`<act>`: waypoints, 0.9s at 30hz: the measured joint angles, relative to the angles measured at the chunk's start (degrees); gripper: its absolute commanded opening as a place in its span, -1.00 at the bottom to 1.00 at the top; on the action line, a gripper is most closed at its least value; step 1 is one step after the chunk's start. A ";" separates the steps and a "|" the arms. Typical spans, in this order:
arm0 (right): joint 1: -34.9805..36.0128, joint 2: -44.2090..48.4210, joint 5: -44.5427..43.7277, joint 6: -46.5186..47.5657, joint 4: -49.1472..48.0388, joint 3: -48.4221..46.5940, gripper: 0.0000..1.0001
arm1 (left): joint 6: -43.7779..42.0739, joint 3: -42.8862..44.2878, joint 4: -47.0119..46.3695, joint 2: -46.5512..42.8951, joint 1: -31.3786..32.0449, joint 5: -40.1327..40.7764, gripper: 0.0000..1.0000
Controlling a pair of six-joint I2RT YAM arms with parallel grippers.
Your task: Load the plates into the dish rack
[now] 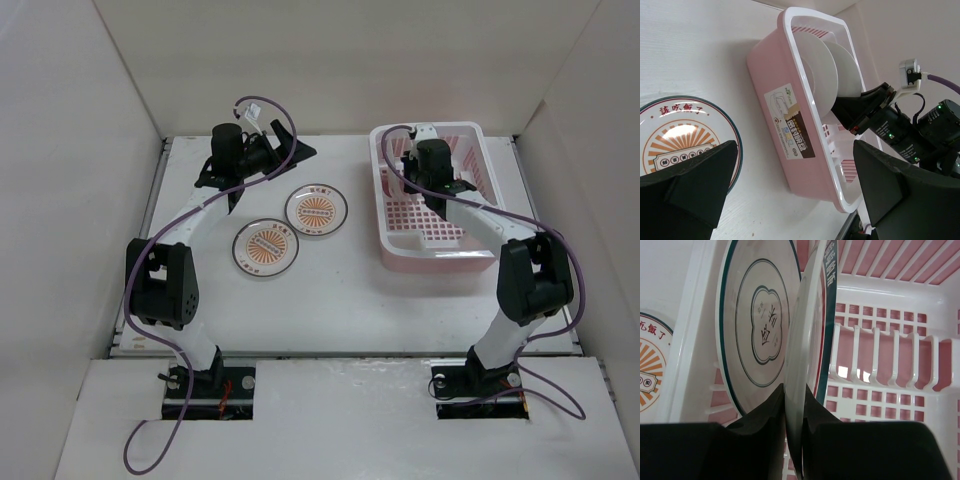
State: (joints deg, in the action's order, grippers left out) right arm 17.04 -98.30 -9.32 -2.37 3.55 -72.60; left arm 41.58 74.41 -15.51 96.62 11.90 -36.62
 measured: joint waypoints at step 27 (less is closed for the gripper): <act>-2.40 -1.77 4.07 -0.46 2.14 -4.07 -0.84 | 0.92 0.00 -0.85 -0.02 0.00 -1.92 1.00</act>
State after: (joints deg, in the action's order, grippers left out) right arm 14.63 -100.07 -5.26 -2.83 5.69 -76.66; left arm 42.50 74.41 -16.36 96.60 11.90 -38.54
